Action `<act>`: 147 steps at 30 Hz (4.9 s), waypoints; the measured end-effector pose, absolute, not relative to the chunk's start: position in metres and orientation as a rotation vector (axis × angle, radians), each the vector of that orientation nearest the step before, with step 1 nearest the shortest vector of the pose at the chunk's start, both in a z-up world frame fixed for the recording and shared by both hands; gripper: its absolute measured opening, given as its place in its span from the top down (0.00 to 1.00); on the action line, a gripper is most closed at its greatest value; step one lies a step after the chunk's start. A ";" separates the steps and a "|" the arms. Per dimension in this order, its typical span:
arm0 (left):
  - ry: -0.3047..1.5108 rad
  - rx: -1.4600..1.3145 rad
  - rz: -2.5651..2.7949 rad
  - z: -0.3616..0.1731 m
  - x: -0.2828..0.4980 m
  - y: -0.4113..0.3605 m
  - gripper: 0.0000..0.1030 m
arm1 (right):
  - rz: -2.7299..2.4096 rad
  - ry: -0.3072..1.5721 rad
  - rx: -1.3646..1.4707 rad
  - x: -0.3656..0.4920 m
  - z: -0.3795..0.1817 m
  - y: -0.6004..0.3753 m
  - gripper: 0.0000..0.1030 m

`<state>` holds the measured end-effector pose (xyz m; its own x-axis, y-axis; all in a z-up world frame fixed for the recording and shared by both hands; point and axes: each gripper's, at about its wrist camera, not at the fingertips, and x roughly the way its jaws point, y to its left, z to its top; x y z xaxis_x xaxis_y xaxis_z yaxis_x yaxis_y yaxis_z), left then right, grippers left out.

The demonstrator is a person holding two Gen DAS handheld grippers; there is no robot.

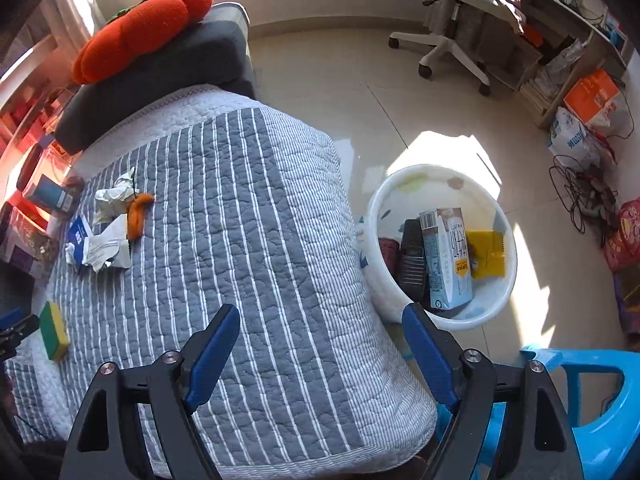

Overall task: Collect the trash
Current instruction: 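Grasp the green-yellow sponge on the bed with the left gripper, then grasp the white snack wrapper with the right gripper while the left gripper holds the sponge, then carry the sponge to the bucket and open the left gripper while the right carries the wrapper, then drop the white wrapper into the white bucket with the right gripper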

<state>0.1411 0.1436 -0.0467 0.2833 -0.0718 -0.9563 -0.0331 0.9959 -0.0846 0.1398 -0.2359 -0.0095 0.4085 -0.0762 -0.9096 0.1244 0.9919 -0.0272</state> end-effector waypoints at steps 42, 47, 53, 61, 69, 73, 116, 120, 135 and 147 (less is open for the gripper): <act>1.201 -0.260 -0.006 -0.057 0.148 0.213 0.36 | 0.218 1.215 0.051 0.260 -0.108 0.008 0.18; 1.206 -0.261 -0.013 -0.056 0.147 0.213 0.36 | 0.229 1.239 0.073 0.268 -0.127 0.016 0.30; 1.202 -0.259 -0.017 -0.056 0.147 0.211 0.36 | 0.273 1.258 0.152 0.266 -0.131 0.008 0.63; 1.186 -0.257 -0.022 -0.050 0.145 0.205 0.36 | 0.296 1.205 0.151 0.250 -0.098 -0.010 0.70; 1.165 -0.248 -0.052 -0.040 0.148 0.183 0.36 | 0.245 1.162 0.155 0.233 -0.066 -0.054 0.70; 1.153 -0.240 -0.079 -0.035 0.154 0.165 0.36 | 0.197 1.145 0.163 0.224 -0.053 -0.086 0.70; 1.095 0.054 -0.642 -0.016 0.200 -0.237 0.36 | -0.300 1.023 0.456 0.077 0.006 -0.448 0.69; 1.077 0.054 -0.674 -0.016 0.205 -0.265 0.36 | -0.303 1.018 0.470 0.071 0.006 -0.458 0.68; 1.015 0.136 -0.668 -0.022 0.207 -0.265 0.15 | -0.304 1.011 0.492 0.069 0.009 -0.462 0.66; 1.020 0.165 -0.560 -0.017 0.189 -0.182 0.03 | -0.286 1.053 0.485 0.089 -0.003 -0.442 0.64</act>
<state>0.1886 -0.1819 -0.0171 0.3973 -0.3648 -0.8421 0.5142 0.8485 -0.1249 0.0888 -0.4420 -0.0026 0.4721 0.0036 -0.8815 0.4496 0.8592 0.2443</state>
